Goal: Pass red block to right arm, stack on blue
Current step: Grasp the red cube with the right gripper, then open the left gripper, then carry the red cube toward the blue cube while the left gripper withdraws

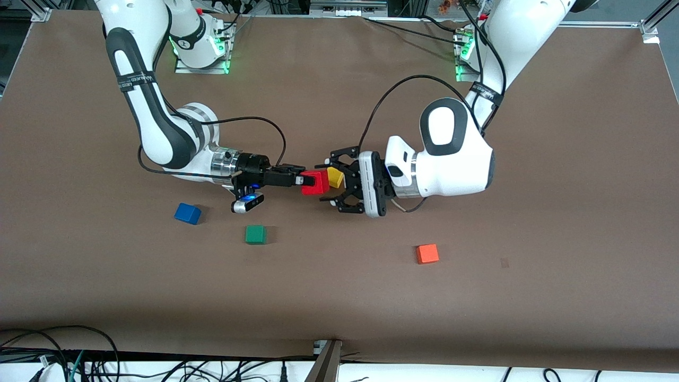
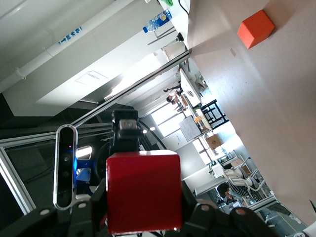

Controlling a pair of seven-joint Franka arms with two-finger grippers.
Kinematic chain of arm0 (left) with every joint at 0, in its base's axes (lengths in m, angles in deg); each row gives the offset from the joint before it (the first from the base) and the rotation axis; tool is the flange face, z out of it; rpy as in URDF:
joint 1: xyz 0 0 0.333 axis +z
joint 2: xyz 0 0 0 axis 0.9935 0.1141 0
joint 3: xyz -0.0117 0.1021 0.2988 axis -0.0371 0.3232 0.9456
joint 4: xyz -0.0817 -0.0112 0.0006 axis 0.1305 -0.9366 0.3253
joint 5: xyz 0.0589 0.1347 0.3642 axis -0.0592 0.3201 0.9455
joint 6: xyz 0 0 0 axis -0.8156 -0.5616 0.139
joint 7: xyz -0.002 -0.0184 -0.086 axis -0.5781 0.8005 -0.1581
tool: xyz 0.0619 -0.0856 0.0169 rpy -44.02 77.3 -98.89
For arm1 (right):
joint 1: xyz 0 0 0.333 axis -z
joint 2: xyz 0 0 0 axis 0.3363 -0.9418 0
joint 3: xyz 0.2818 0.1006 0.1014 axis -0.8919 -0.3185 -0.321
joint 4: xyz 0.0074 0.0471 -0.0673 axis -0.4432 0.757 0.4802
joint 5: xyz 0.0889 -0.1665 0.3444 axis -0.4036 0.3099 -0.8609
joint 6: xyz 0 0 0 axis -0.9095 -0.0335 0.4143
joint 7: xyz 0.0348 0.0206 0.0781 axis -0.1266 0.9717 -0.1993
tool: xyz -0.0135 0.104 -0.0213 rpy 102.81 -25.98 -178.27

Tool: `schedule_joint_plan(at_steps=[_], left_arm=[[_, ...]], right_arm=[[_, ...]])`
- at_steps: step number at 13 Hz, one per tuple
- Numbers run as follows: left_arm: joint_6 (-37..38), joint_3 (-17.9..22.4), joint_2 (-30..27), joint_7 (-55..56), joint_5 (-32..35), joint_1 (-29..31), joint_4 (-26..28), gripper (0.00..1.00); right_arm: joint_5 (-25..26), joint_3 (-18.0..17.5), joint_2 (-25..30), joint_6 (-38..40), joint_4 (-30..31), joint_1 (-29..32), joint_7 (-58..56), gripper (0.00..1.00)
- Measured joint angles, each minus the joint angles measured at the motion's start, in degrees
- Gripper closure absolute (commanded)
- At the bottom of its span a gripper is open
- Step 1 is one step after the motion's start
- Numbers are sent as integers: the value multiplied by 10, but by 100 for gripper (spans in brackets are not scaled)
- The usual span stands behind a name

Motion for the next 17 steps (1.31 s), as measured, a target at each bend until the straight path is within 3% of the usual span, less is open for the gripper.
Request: schedule_joint_plan(at_steps=[2,5,12,15,17], left_arm=[[43,3,-1,6,0,22,-3,0],[160,9,-8,31,68,94,-8,0],[351,14,-108,196,444,311,-19,0],[388,13,-184,321,598,330,-20,0],[425,6,-218,384,678,328,-20,0]], right_arm=[[30,4,1,-12,-1,0,-1,99],[143,19,4,-45,-2,0,-1,99],[554,95,4,-79,-3,1,-2,99],[796,136,13,-82,-15,1,-8,99],[913,154,24,-82,-34,2,-15,99]])
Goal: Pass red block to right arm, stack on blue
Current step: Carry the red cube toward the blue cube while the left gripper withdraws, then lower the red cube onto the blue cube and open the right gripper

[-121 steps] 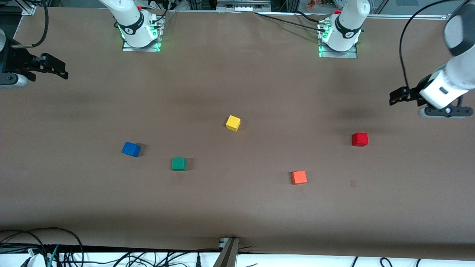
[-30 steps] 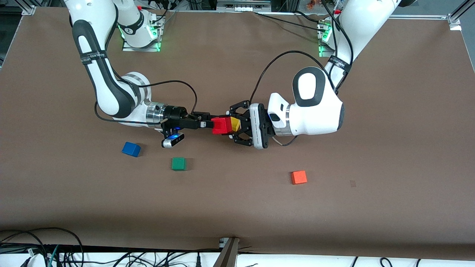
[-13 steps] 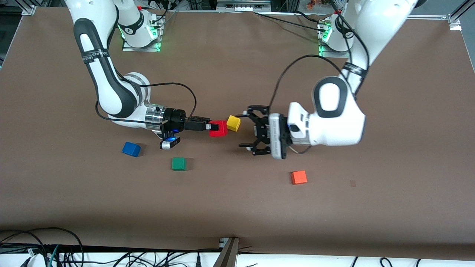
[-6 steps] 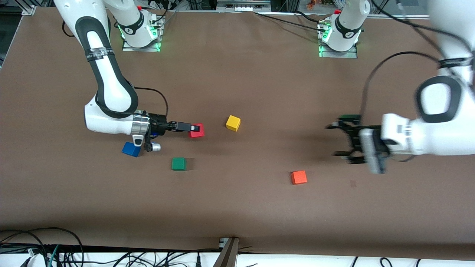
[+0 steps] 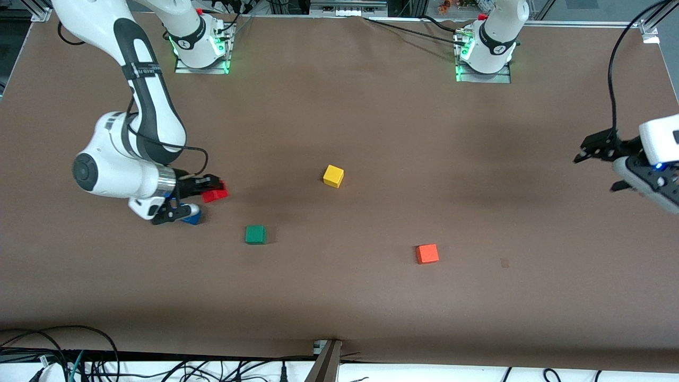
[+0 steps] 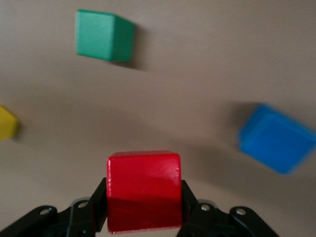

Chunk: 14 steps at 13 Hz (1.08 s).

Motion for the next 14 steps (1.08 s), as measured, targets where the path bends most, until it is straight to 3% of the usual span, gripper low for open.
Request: schedule_joint_plan(at_steps=[3,5,9,13,14], left_arm=[[18,-3,-10,23,69,-2,0,0],[19,2,-9,25,75,-1,0,0],[28,4,-9,71,75,-1,0,0],[48,11,-9,202,102,-14,0,0],[59,32,-11,256,102,-38,0,0]], right_arm=[[90,20,18,-23,-9,0,-34,98],[96,32,25,-71,7,0,-74,98],[97,33,32,-262,122,0,-148,98],[98,30,32,-304,141,-5,-179,96],[99,29,30,-308,142,-7,-181,97]])
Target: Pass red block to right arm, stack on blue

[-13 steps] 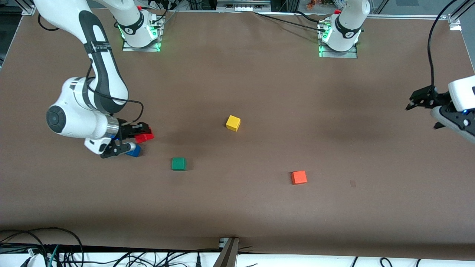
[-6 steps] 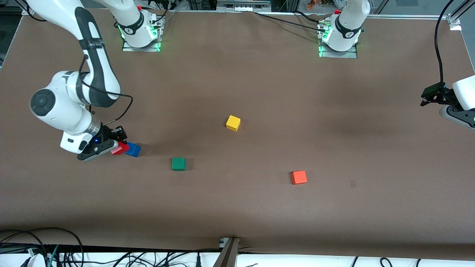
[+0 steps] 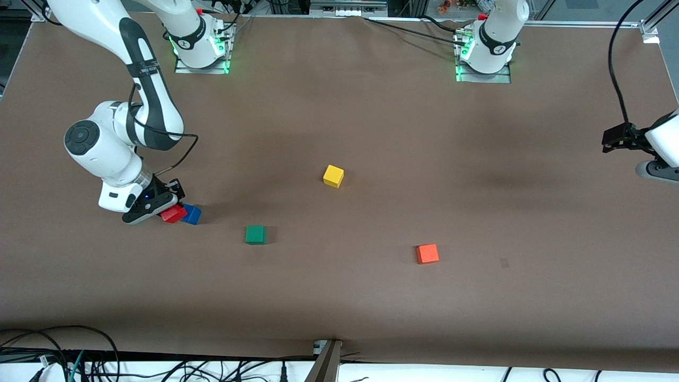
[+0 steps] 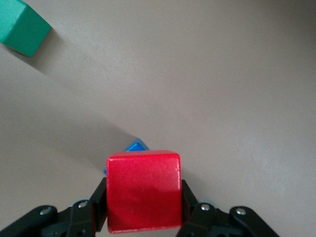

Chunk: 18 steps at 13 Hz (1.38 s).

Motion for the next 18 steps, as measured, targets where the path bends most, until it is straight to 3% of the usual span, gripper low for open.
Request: schedule_joint_plan(at_steps=[3,4,5,8,12,14,18], left_arm=[[14,82,-27,74,-25,-85,5,0],[18,97,-47,79,-47,-90,13,0],[20,111,-70,80,-66,-91,26,0],[-7,131,-122,86,-102,-90,85,0],[-56,129,-128,113,-115,-92,131,0],[-56,131,-131,116,-123,-91,131,0],[-59,131,-134,121,-123,-91,126,0]], right_arm=[[0,-1,-6,-15,7,-1,-6,95],[1,-3,-10,-34,15,-1,-7,76],[1,-6,-14,-52,23,-1,-7,1],[1,-12,-21,-67,31,-1,-7,0],[1,-14,-14,-59,30,-2,-7,0],[0,-13,4,-1,18,-2,9,0],[0,7,55,213,-49,-2,63,0]])
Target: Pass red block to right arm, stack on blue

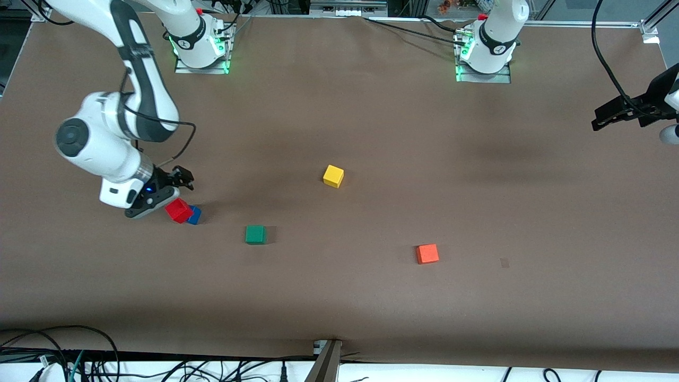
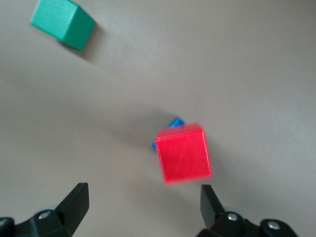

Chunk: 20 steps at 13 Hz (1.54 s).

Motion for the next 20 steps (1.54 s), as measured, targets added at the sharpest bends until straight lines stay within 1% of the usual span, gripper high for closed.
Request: schedule_joint_plan(at_steps=[3,5,8,10,11,12,13,14,15,16,17,20], left_arm=[[-2,-3,1,1,0,-1,-1,0],[-4,-3,2,1,0,-1,-2,0],[-8,-3,6,1,0,-2,-10,0],[-8,-6,16,2,0,-4,-21,0],[-8,-7,20,2,0,-4,-25,0],[-8,-7,24,2,0,-5,-27,0],[-8,-7,27,2,0,-6,-28,0],[-8,-7,30,2,0,-7,-29,0],[-8,-8,33,2,0,-8,-30,0],[-8,-8,34,2,0,-8,-31,0],[-8,-8,34,2,0,-9,-32,0],[-8,-8,34,2,0,-11,-35,0]], right_arm=[[10,42,45,169,-49,1,28,0],[40,58,69,280,-106,2,81,0],[64,58,81,417,-210,1,156,0],[83,56,84,474,-260,1,199,0],[91,48,90,488,-271,7,223,0],[97,16,101,495,-272,32,253,0],[104,-32,111,497,-269,73,279,0],[117,-89,123,489,-259,121,302,0],[127,-130,136,464,-240,154,319,0],[132,-151,151,432,-218,169,328,0],[132,-158,165,405,-201,178,332,0],[132,-160,191,360,-188,216,333,0]])
